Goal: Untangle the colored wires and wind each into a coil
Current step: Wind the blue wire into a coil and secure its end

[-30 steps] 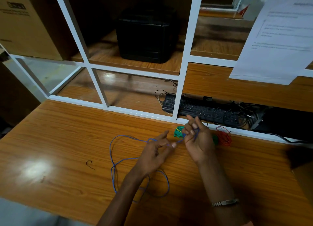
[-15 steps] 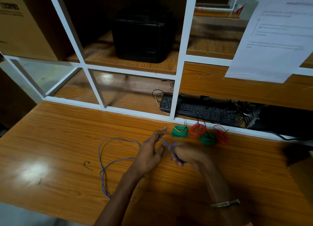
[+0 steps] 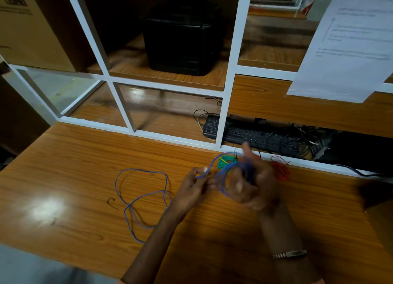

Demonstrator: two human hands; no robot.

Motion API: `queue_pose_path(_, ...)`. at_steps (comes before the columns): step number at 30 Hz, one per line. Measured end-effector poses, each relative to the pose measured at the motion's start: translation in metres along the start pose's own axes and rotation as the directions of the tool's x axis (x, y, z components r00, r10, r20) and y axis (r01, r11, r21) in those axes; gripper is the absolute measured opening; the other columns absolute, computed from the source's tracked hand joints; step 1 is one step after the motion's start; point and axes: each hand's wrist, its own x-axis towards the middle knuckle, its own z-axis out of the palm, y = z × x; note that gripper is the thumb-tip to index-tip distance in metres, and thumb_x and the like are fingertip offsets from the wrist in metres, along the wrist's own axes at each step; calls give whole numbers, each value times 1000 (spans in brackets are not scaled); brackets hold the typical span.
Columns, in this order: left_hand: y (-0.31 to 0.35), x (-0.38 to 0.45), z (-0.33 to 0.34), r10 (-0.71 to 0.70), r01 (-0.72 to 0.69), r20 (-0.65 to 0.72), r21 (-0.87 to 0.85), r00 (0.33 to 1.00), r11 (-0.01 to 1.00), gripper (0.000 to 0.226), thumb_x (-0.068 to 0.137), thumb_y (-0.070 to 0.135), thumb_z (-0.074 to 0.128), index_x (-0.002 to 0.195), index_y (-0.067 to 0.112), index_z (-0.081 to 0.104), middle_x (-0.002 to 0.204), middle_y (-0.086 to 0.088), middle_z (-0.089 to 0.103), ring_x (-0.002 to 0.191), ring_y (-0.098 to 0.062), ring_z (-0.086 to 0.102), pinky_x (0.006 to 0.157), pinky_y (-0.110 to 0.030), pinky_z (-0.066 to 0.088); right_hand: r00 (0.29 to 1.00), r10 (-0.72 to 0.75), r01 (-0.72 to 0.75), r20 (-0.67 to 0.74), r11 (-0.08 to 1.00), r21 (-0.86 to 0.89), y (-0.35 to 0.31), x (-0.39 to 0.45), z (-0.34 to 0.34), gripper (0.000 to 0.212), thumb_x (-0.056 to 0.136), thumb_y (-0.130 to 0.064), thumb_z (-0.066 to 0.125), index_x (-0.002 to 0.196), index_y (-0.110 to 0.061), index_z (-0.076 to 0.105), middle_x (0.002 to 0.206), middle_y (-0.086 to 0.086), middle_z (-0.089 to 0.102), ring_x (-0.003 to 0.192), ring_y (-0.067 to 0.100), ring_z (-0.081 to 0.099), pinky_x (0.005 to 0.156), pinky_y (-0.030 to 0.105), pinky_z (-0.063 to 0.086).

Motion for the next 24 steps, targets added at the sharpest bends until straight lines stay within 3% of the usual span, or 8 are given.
queue_pose_path(2, -4, 1, 1, -128, 127, 4, 32, 992, 991, 15, 111, 28, 49, 105, 16, 52, 81, -3, 79, 69, -14, 73, 63, -28, 48, 974, -211, 199, 76, 969, 148, -12, -2, 2, 78, 109, -55, 24, 105, 8, 70, 42, -2, 25, 34, 10, 22, 37, 24, 22)
queue_pose_path(4, -11, -2, -1, -183, 179, 50, 71, 982, 981, 17, 109, 31, 53, 97, 19, 49, 82, -1, 80, 71, -16, 76, 59, -26, 49, 911, -395, 407, -120, 908, 98, -24, -3, 6, 69, 112, -50, 23, 132, 5, 59, 53, -3, 34, 42, 8, 29, 45, 24, 27)
queue_pose_path(7, -16, -6, -1, -165, 152, 124, 106, 979, 983, 21, 102, 26, 67, 87, 22, 53, 76, 12, 71, 92, -20, 76, 62, -25, 58, 680, -570, 568, -462, 807, -161, -31, 3, 5, 56, 110, -43, 35, 144, 1, 45, 70, -4, 47, 56, 6, 44, 60, 21, 40)
queue_pose_path(9, -13, -8, 2, -75, 55, 182, 116, 980, 992, 20, 91, 26, 76, 79, 23, 60, 85, -4, 67, 106, -19, 66, 73, -26, 59, 508, -651, 516, -564, 754, -406, -29, 8, -8, 34, 109, -33, 41, 125, -5, 54, 79, -1, 54, 66, 9, 56, 70, 26, 48)
queue_pose_path(12, -2, -8, 1, 117, -134, 217, 63, 969, 989, 22, 82, 9, 74, 68, 21, 63, 109, -2, 76, 127, -16, 62, 99, -20, 49, 351, -697, 73, -626, 686, -724, -19, 10, -29, 21, 111, -23, 41, 107, -8, 55, 92, 3, 70, 85, 18, 73, 88, 39, 54)
queue_pose_path(17, 18, -2, -12, 318, -324, 145, 18, 937, 946, 40, 83, -9, 69, 66, 25, 61, 145, 0, 65, 128, -25, 66, 102, -32, 51, 463, -425, -447, -778, 646, -619, 8, 1, -48, 36, 113, -32, 35, 98, -18, 65, 103, 9, 78, 96, 15, 75, 96, 32, 55)
queue_pose_path(20, 24, 5, -14, 350, -356, 113, 35, 930, 934, 24, 80, -3, 68, 70, 15, 57, 146, -1, 64, 127, -25, 67, 98, -36, 53, 518, -208, -619, -830, 578, -531, 20, 9, -31, 35, 112, -30, 35, 102, -8, 61, 90, 13, 76, 71, 18, 73, 66, 24, 56)
queue_pose_path(24, 24, 16, -10, 280, -281, 29, 33, 960, 959, 18, 79, -4, 69, 71, 9, 59, 140, 2, 68, 125, -19, 68, 100, -33, 54, 596, 32, -659, -802, 590, -466, 26, 7, -25, 58, 110, -49, 33, 122, 0, 63, 55, 4, 53, 35, 11, 35, 42, 27, 32)
